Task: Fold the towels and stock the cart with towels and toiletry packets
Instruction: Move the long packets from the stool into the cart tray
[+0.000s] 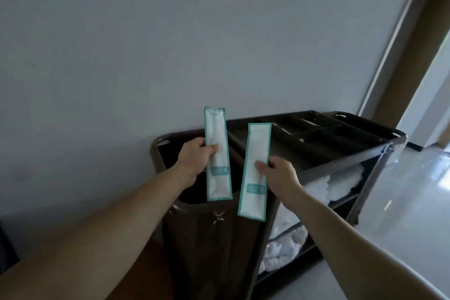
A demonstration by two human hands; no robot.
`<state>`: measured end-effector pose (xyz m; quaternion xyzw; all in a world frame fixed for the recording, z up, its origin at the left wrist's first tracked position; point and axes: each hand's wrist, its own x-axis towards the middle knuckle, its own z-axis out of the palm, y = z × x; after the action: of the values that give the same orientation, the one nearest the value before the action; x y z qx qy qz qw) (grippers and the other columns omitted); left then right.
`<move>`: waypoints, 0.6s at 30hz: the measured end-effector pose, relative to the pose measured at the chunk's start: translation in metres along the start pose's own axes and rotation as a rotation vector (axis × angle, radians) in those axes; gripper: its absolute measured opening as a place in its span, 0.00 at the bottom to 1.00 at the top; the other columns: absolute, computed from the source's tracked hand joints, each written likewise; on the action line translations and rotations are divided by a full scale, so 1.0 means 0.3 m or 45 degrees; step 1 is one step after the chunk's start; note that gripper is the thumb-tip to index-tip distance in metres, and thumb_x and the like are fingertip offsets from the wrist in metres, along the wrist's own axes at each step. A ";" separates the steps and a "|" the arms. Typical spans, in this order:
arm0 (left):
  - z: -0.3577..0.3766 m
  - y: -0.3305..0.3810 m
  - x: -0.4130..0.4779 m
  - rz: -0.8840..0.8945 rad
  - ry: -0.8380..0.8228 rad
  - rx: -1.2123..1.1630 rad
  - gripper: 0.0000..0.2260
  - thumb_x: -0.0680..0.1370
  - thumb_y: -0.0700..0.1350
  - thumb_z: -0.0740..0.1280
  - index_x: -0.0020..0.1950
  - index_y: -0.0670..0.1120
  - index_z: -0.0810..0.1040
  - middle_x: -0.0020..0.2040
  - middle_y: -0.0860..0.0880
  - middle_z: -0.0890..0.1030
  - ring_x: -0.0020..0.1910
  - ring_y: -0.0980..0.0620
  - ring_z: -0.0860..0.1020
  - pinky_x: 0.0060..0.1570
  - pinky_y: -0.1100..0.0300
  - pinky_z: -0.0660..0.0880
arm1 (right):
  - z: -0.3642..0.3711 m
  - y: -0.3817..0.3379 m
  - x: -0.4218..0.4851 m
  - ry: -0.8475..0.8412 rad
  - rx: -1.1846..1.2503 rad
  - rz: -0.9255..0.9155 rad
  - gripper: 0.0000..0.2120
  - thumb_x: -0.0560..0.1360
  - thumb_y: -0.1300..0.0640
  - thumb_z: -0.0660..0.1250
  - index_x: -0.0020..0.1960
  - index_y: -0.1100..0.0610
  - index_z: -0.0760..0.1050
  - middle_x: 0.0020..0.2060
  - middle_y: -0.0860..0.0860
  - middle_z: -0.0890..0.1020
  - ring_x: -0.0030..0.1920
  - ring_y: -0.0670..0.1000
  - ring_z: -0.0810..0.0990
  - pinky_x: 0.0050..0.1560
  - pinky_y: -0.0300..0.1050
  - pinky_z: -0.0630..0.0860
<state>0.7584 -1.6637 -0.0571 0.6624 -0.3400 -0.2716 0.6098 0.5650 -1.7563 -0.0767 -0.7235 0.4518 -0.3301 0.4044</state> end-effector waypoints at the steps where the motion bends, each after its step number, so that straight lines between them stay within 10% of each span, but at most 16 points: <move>1: 0.099 0.020 -0.006 -0.009 -0.032 -0.015 0.01 0.78 0.43 0.70 0.48 0.46 0.81 0.50 0.43 0.84 0.49 0.42 0.83 0.52 0.42 0.81 | -0.088 0.042 0.014 0.024 0.025 0.029 0.12 0.78 0.53 0.69 0.44 0.63 0.79 0.37 0.56 0.83 0.38 0.56 0.80 0.36 0.49 0.75; 18: 1.362 0.201 0.041 0.035 -0.376 -0.022 0.04 0.78 0.40 0.70 0.50 0.40 0.80 0.51 0.37 0.83 0.46 0.42 0.80 0.53 0.42 0.79 | -1.091 0.624 0.170 0.334 0.325 0.253 0.06 0.78 0.53 0.70 0.44 0.53 0.82 0.40 0.50 0.86 0.40 0.50 0.85 0.42 0.45 0.83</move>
<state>0.4423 -1.9295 -0.0409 0.6053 -0.4326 -0.3606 0.5626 0.2356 -1.9467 -0.0875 -0.5690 0.5241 -0.4348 0.4610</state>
